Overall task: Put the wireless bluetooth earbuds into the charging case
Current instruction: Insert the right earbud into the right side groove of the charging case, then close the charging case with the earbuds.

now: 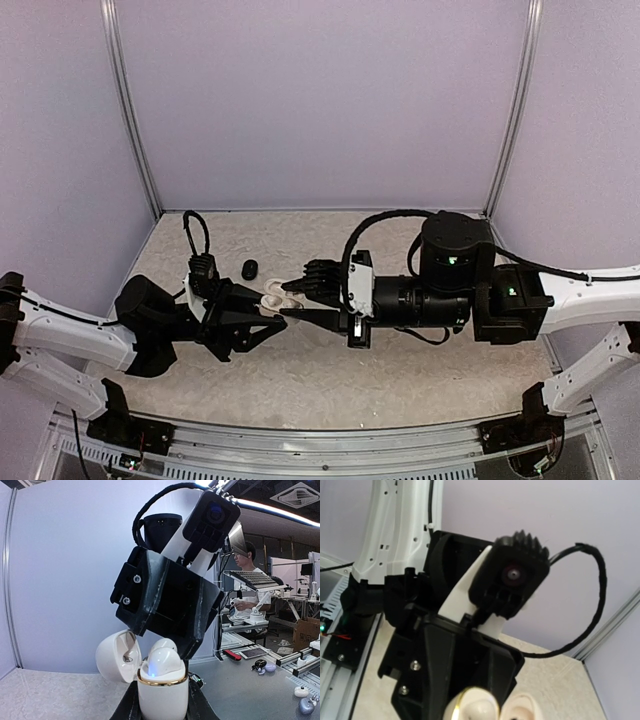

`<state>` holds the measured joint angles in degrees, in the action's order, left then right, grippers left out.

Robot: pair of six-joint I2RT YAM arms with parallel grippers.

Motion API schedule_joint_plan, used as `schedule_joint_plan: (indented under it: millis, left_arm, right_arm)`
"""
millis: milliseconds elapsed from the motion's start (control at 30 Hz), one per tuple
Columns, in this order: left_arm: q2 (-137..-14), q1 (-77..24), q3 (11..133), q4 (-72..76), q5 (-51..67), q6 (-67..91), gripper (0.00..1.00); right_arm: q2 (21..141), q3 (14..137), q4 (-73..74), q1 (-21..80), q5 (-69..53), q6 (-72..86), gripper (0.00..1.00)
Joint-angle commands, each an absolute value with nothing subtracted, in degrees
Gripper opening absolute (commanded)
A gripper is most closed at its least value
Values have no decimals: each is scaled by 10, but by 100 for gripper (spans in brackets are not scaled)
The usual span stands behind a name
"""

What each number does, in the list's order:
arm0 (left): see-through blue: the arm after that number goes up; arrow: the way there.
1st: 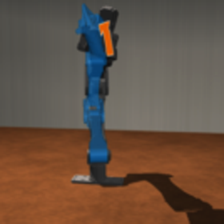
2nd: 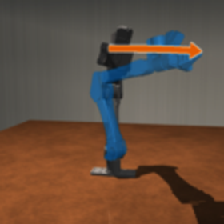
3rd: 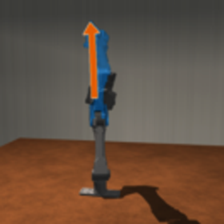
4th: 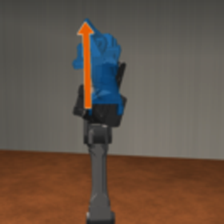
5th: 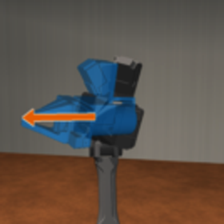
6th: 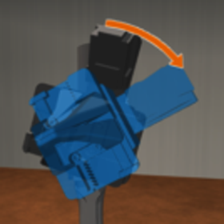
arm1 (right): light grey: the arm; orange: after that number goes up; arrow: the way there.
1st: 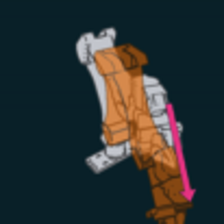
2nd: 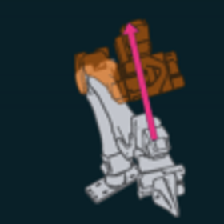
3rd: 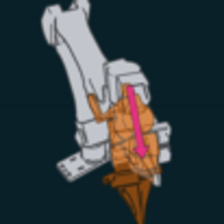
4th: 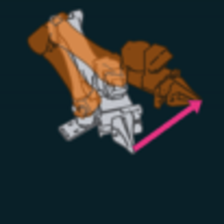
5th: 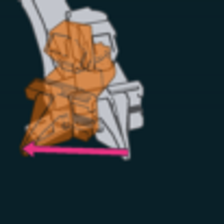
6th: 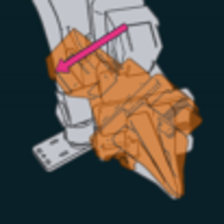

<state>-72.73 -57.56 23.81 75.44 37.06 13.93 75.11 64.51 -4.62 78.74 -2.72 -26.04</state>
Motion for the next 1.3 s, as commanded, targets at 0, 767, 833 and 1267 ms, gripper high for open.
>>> schedule_joint_plan:
  millis: [0, 767, 833, 1267]
  left_arm:
    - [-724, -573, 250, 785, 379, 145, 0]
    - [-720, -567, 235, 778, 357, 125, 0]
    - [-719, -567, 235, 778, 357, 124, 0]
    - [-712, -567, 235, 768, 360, 119, 0]
  right_arm:
    - [754, 639, -59, 793, -20, -256, 30]
    - [717, 665, -59, 793, -54, -208, 46]
    - [713, 664, -60, 793, -49, -204, 45]
    - [736, 663, -48, 774, 41, -174, 44]
